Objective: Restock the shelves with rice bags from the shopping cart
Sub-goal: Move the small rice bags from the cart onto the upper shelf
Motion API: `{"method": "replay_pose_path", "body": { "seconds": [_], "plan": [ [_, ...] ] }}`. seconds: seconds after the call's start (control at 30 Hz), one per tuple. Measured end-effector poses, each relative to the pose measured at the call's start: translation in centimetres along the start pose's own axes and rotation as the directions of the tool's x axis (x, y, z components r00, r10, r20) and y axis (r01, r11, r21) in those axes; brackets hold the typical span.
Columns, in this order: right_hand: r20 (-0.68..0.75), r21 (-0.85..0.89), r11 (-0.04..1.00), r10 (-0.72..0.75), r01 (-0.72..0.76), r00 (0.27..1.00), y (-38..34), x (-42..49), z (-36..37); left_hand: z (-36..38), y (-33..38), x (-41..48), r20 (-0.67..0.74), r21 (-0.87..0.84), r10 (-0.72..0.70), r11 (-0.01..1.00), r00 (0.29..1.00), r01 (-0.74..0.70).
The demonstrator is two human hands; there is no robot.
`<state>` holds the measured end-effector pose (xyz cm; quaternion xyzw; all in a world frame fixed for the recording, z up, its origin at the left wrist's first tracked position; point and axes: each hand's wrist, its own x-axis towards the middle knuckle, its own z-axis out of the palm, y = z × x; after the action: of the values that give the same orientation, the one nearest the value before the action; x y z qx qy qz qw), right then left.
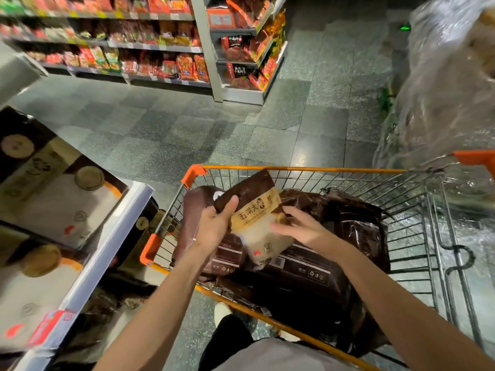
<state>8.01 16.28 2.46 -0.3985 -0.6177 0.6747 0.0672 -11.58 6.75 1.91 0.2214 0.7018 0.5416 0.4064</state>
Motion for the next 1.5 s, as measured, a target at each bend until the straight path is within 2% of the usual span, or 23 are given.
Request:
{"method": "replay_pose_path", "body": {
  "seconds": [0.07,0.13,0.2,0.23,0.3,0.37,0.43,0.5,0.57,0.63,0.73,0.93,1.07,1.23,1.4,1.5],
  "plan": [
    [-0.029,0.062,0.998,-0.006,0.008,1.000,0.5,0.3,0.7,-0.3,-0.3,0.6,-0.009,-0.116,-0.104,0.988,0.995,0.102],
    [-0.160,0.100,0.995,0.000,0.016,0.987,0.7,0.9,1.6,-0.5,-0.9,0.5,0.139,-0.185,-0.184,0.960,0.973,0.208],
    [-0.284,0.103,0.995,0.013,0.017,0.959,0.6,1.4,2.5,-0.4,-2.0,0.1,0.302,-0.122,-0.261,0.943,0.917,0.309],
    [-0.309,0.122,0.992,0.001,0.039,0.951,0.4,1.5,2.7,-0.4,-2.5,-0.1,0.325,-0.096,-0.313,0.928,0.893,0.360],
    [-0.264,0.139,0.986,-0.049,0.088,0.963,0.3,2.1,2.8,-0.6,-3.9,0.0,0.311,-0.055,-0.362,0.916,0.879,0.397],
    [-0.287,-0.009,0.993,-0.113,0.116,0.951,0.9,3.0,2.2,-0.8,-4.1,0.3,0.301,-0.042,-0.325,0.935,0.896,0.353],
    [-0.423,-0.259,0.963,-0.189,0.082,0.886,1.7,3.9,1.0,-0.8,-3.9,0.6,0.248,-0.043,-0.251,0.962,0.936,0.270],
    [-0.465,-0.539,0.842,-0.268,-0.029,0.844,2.3,4.6,-0.4,-0.6,-4.2,1.3,0.198,-0.081,-0.209,0.970,0.958,0.228],
    [-0.363,-0.763,0.638,-0.282,-0.109,0.888,2.8,5.1,-1.5,-0.3,-4.6,1.9,0.135,-0.108,-0.197,0.971,0.971,0.212],
    [-0.290,-0.853,0.500,-0.212,-0.151,0.933,3.4,5.9,-2.2,-0.2,-5.3,2.5,0.099,-0.069,-0.205,0.975,0.974,0.213],
    [-0.297,-0.878,0.450,-0.242,-0.164,0.924,3.9,6.9,-2.8,-0.1,-6.2,3.1,0.113,-0.072,-0.241,0.966,0.964,0.250],
    [-0.337,-0.877,0.456,-0.358,-0.152,0.871,4.8,7.5,-3.3,-0.2,-8.0,3.8,0.079,-0.089,-0.281,0.954,0.957,0.287],
    [-0.357,-0.849,0.518,-0.413,-0.106,0.838,4.7,7.4,-3.1,-0.5,-8.3,3.8,0.088,-0.079,-0.270,0.958,0.959,0.276],
    [-0.356,-0.835,0.548,-0.475,-0.046,0.805,3.3,7.4,-4.1,-0.1,-6.9,3.3,0.081,-0.066,-0.172,0.982,0.982,0.177],
    [-0.295,-0.776,0.596,-0.631,0.205,0.717,0.0,5.4,-5.3,0.2,-5.2,3.0,0.081,-0.054,-0.042,0.997,0.996,0.046],
    [-0.255,-0.812,0.539,-0.673,0.224,0.694,-3.2,3.3,-6.1,0.3,-4.7,3.0,0.067,-0.042,0.027,0.999,0.997,-0.024]
  ]
}}
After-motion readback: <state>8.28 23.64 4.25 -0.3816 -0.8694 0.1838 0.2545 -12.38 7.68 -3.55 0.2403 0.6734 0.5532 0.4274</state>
